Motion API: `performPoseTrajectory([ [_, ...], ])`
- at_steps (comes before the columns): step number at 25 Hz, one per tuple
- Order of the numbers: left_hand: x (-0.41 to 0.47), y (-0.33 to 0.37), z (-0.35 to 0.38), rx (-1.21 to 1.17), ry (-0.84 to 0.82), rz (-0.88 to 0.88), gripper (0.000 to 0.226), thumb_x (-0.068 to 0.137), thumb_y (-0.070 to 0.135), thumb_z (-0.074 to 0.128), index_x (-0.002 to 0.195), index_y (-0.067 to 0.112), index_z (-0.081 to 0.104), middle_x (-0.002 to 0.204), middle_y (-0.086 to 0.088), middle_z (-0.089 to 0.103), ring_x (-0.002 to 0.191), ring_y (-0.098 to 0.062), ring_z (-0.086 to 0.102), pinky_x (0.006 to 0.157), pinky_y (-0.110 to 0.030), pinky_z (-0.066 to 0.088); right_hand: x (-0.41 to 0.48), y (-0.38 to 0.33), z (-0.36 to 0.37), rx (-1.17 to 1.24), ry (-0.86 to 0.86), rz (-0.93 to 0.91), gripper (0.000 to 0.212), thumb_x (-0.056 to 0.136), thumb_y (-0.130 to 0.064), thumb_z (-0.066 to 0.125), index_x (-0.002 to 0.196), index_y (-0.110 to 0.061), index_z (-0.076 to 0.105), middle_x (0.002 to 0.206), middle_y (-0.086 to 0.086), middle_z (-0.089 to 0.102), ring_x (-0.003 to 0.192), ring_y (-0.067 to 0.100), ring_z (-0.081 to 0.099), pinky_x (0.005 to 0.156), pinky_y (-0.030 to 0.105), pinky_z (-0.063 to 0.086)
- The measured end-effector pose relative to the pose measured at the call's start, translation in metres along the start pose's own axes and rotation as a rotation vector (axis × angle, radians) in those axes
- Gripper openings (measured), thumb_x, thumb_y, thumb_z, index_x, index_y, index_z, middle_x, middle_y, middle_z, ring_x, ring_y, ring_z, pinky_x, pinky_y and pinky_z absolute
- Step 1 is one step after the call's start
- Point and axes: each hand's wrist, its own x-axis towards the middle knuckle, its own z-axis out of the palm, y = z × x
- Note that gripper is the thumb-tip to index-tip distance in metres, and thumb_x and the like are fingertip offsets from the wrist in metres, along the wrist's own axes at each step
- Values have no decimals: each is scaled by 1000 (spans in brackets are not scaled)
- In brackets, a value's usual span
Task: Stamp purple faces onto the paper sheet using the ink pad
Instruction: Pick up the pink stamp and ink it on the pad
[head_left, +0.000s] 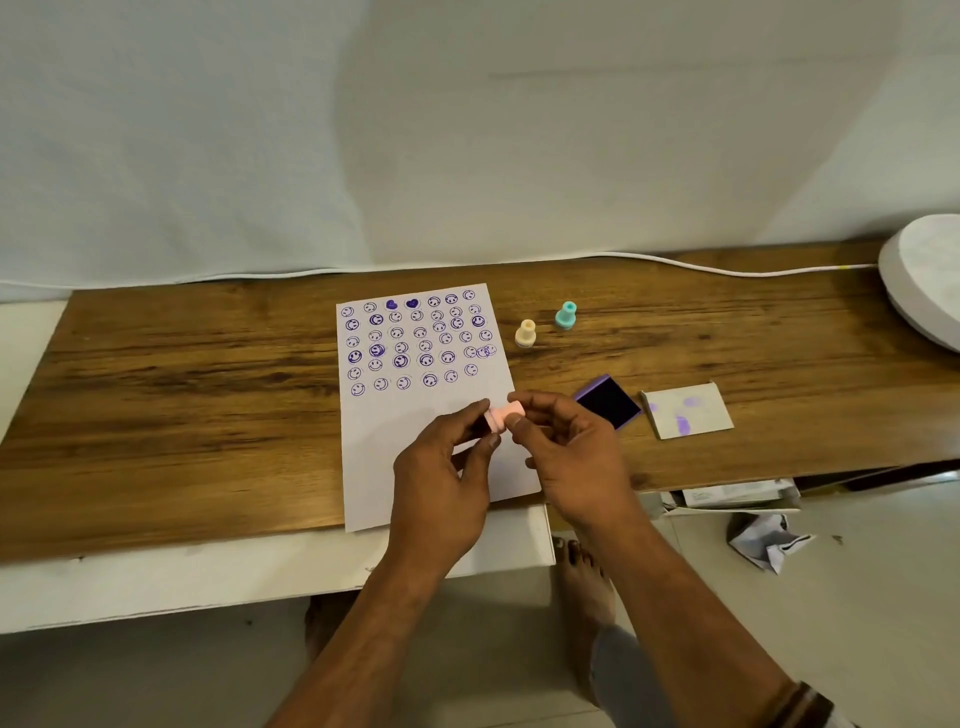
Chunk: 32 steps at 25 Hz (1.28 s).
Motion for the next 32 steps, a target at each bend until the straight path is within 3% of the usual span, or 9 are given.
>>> performPoseTrajectory([
  [5,0,2,-1,-29,27,-39,38,91,25,73,128,29,69,128,7,73,101,3,67,92,-16,51,-1,3,1,37,-27,26,20,93,-23,75,110,-34,77,100,-13,78,95,7,72,65,17,56],
  [10,7,5,-1,-226,-2,-178,25,93,21,72,117,26,76,112,8,79,100,-9,74,95,-35,59,3,-2,-3,11,-93,-71,24,91,-20,76,111,-32,76,105,-14,79,104,6,71,85,23,58],
  [13,8,5,1,-372,-45,-252,21,94,21,70,109,34,75,99,20,80,94,-4,76,83,-21,61,6,-5,-11,-31,-72,-102,25,89,-23,78,113,-30,76,106,-15,78,106,6,70,91,28,58],
  [16,9,1,4,-443,-50,-316,16,96,21,68,106,29,77,91,18,81,90,-7,78,73,-14,58,13,-9,-28,-72,-43,-142,25,90,-20,78,108,-37,75,104,-25,76,104,-3,69,83,13,56],
  [19,12,-7,-1,-411,12,-359,16,94,22,71,108,23,79,96,5,82,93,-15,78,86,-30,62,19,-10,-48,-358,56,-182,27,90,-27,79,108,-45,70,96,-37,70,100,-16,61,69,2,49],
  [21,15,-17,-7,-230,58,-314,23,93,24,72,115,20,77,105,3,80,97,-14,76,95,-37,59,25,-5,-63,-540,151,-210,25,93,-31,76,117,-37,71,107,-25,71,101,-6,65,74,10,53],
  [24,16,-24,-9,-48,90,-240,24,92,24,73,116,22,76,101,14,74,92,3,69,93,-25,56,31,3,-72,-764,182,-249,30,98,-29,69,127,-23,69,120,-4,72,112,15,64,90,34,57],
  [28,15,-27,-6,43,83,-198,26,92,25,72,118,22,75,101,17,70,86,10,63,80,-5,42,33,15,-67,-950,169,-335,27,99,-21,68,125,-18,68,120,3,72,111,22,59,84,30,43],
  [32,14,-28,-6,44,91,-202,26,92,24,72,118,21,74,101,13,70,86,8,63,83,-10,46,28,22,-57,-1049,194,-308,32,93,-14,73,125,-11,69,120,9,73,109,27,60,84,35,47],
])
